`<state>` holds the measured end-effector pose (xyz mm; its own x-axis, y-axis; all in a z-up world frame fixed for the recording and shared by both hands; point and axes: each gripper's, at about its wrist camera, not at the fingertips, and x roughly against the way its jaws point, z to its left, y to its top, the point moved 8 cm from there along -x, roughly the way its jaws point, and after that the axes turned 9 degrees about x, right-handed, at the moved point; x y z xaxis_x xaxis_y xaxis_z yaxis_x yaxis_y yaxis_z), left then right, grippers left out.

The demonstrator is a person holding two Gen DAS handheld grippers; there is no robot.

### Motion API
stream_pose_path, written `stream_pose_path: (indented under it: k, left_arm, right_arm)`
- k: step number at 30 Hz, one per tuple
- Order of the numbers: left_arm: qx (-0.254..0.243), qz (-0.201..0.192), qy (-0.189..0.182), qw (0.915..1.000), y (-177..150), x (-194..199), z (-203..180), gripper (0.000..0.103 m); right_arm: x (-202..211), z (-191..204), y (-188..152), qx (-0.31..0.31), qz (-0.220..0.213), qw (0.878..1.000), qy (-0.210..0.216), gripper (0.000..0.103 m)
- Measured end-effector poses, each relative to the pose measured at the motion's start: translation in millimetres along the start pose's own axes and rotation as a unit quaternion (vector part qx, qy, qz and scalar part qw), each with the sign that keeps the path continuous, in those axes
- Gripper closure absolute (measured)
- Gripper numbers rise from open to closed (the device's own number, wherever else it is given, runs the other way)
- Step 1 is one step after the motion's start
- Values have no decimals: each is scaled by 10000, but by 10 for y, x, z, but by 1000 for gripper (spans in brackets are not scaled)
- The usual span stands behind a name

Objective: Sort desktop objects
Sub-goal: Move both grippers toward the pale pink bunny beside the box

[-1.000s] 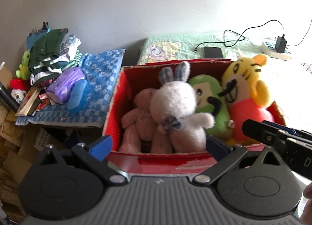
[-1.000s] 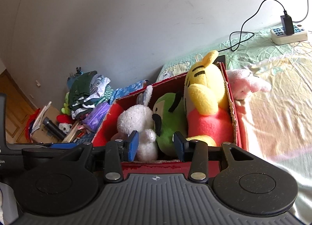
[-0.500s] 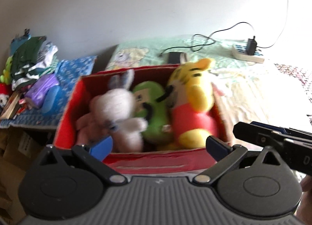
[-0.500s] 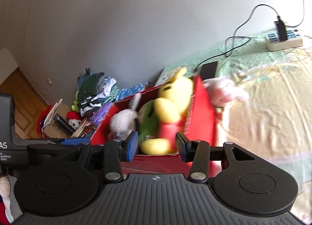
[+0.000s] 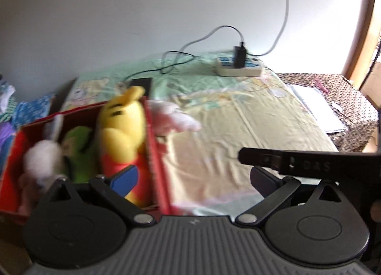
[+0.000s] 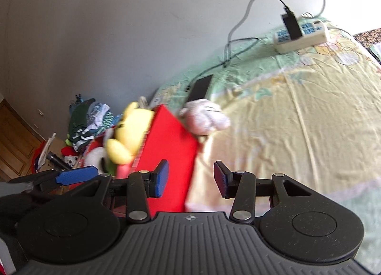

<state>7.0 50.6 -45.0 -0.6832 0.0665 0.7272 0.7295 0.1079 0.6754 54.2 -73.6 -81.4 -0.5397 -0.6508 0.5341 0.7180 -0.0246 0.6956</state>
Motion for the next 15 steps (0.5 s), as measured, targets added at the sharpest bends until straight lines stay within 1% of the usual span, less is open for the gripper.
stream_pose_path:
  k: [3,5,9,12,15]
  left_arm:
    - [-79,66,-136,9999,-50,-138,-177,2]
    - [-161,16,-120,9998,-85,-205,-284,2]
    - [-129,-3,-128,9998,-79,-409,-388,2]
    - [-72,-66,-87,9999,-54,-574,-409,2]
    - [-74,-179,73,9998,10,-749,-403,3]
  right_arm:
    - [-46,-190,58,-34,116,9999,26,56]
    - [-96,-280,112,-29,195,9998,38,56]
    - [-267,-398,228,-85,353,9990,246,56]
    - [-468,-487,304,-107,488,9980,382,56]
    - [-666,-596,365,-227,663,9963,495,56]
